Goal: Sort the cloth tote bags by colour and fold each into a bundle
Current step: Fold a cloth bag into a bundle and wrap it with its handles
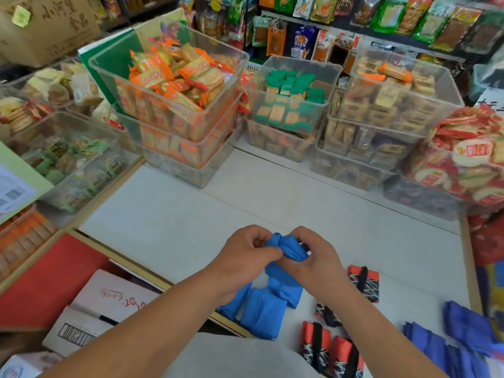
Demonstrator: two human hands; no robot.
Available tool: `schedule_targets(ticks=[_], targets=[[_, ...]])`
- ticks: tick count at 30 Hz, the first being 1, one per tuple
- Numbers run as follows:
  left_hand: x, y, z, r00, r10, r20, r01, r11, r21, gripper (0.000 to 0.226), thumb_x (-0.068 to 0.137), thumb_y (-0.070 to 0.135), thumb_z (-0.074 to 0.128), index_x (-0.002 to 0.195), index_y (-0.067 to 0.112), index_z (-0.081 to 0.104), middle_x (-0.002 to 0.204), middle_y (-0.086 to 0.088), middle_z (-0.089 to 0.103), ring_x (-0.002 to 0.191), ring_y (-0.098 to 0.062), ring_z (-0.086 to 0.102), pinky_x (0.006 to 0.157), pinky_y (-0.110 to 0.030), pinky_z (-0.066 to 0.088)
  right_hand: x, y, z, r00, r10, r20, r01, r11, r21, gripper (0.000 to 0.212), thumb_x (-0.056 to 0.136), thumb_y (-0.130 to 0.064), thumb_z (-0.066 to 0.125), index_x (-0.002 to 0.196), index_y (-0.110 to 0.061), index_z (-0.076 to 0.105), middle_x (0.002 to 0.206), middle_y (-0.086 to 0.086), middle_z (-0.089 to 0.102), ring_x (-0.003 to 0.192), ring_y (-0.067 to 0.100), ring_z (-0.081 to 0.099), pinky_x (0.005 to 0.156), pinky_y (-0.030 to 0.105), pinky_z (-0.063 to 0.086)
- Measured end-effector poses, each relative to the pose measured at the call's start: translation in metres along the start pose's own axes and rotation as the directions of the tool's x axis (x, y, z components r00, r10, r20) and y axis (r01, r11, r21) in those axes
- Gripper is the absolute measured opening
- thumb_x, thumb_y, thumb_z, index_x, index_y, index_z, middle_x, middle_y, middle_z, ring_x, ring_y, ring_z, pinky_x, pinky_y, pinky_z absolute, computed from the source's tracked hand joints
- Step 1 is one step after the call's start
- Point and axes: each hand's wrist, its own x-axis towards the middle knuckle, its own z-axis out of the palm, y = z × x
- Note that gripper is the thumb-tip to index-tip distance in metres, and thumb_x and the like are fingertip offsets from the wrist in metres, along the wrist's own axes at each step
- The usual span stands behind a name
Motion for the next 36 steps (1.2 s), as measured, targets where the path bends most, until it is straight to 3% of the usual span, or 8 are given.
schedule_targets(ticks=[5,9,13,17,21,24,29,36], targets=[[0.002,0.002,-0.005,0.991,-0.096,0.093,0.092,0.995,0.046,0.041,0.077,0.046,0.083,0.104,0.017,0.072,0.099,-0.003,0.076,0.094,-0.015,0.074,0.086,-0.034,0.06,0.0,0.006,0.004,0.998,-0.047,0.039,0.051,0.991,-0.123,0.027,0.072,-0.018,0.085,0.078,-0.029,0.061,0.08,-0.004,0.058,0.074,0.009,0.054,0.063,0.018,0.043],[0.005,0.001,-0.008,0.996,-0.053,0.066,0.045,0.993,0.112,0.025,0.083,0.027,0.083,0.103,0.015,0.073,0.095,-0.003,0.076,0.086,-0.013,0.075,0.08,-0.033,0.062,0.004,-0.004,-0.002,0.994,0.022,0.105,-0.013,0.996,-0.088,0.019,0.076,-0.021,0.082,0.088,-0.028,0.069,0.087,-0.008,0.067,0.081,0.007,0.06,0.067,0.018,0.049],[0.003,0.002,-0.017,0.995,-0.052,0.091,0.057,0.997,-0.051,0.018,0.091,0.019,0.076,0.108,0.015,0.073,0.101,-0.005,0.077,0.097,-0.02,0.074,0.092,-0.047,0.06,-0.001,-0.013,-0.021,0.97,0.026,0.241,-0.041,0.997,0.057,0.037,0.084,-0.011,0.077,0.113,-0.032,0.069,0.103,-0.012,0.071,0.093,0.008,0.068,0.078,0.024,0.057],[-0.002,0.002,-0.017,0.994,-0.013,0.112,0.031,0.986,-0.163,0.02,0.094,0.017,0.072,0.114,0.015,0.073,0.11,-0.009,0.075,0.107,-0.026,0.071,0.099,-0.052,0.054,-0.013,-0.017,-0.019,0.999,0.03,0.025,-0.034,0.98,0.198,0.044,0.077,-0.009,0.087,0.11,-0.031,0.069,0.097,-0.006,0.072,0.087,0.015,0.071,0.073,0.031,0.061],[-0.006,0.009,-0.022,0.98,-0.019,0.199,0.071,0.963,-0.259,0.026,0.098,0.027,0.066,0.12,0.014,0.072,0.12,-0.012,0.071,0.116,-0.024,0.067,0.103,-0.05,0.053,-0.013,-0.019,-0.018,0.986,-0.151,-0.075,0.161,0.977,0.14,0.032,0.079,-0.009,0.085,0.103,-0.027,0.074,0.099,-0.008,0.067,0.091,0.015,0.067,0.072,0.02,0.054],[-0.006,0.014,-0.025,0.973,-0.106,0.204,0.159,0.951,-0.266,0.039,0.094,0.04,0.067,0.116,0.009,0.074,0.114,-0.012,0.074,0.111,-0.023,0.069,0.098,-0.045,0.056,-0.009,-0.012,-0.019,0.963,-0.268,-0.026,0.269,0.962,0.041,0.033,0.08,-0.007,0.085,0.109,-0.019,0.075,0.1,-0.006,0.06,0.09,0.015,0.064,0.072,0.014,0.049],[-0.006,0.009,-0.03,0.927,-0.2,0.318,0.287,0.923,-0.255,0.033,0.095,0.018,0.069,0.123,0.002,0.068,0.118,-0.016,0.073,0.114,-0.026,0.069,0.097,-0.036,0.057,-0.009,0.001,-0.025,0.914,-0.388,0.121,0.399,0.912,-0.089,0.032,0.084,-0.021,0.079,0.115,-0.023,0.073,0.104,-0.009,0.056,0.095,0.016,0.061,0.078,0.015,0.045],[-0.004,0.006,-0.023,0.952,-0.173,0.254,0.226,0.954,-0.196,0.022,0.097,0.012,0.066,0.117,0.005,0.072,0.111,-0.014,0.075,0.107,-0.025,0.071,0.098,-0.038,0.056,-0.007,0.001,-0.026,0.901,-0.391,0.187,0.415,0.902,-0.115,0.031,0.085,-0.017,0.076,0.116,-0.023,0.073,0.106,-0.01,0.059,0.104,0.016,0.06,0.086,0.02,0.046]])
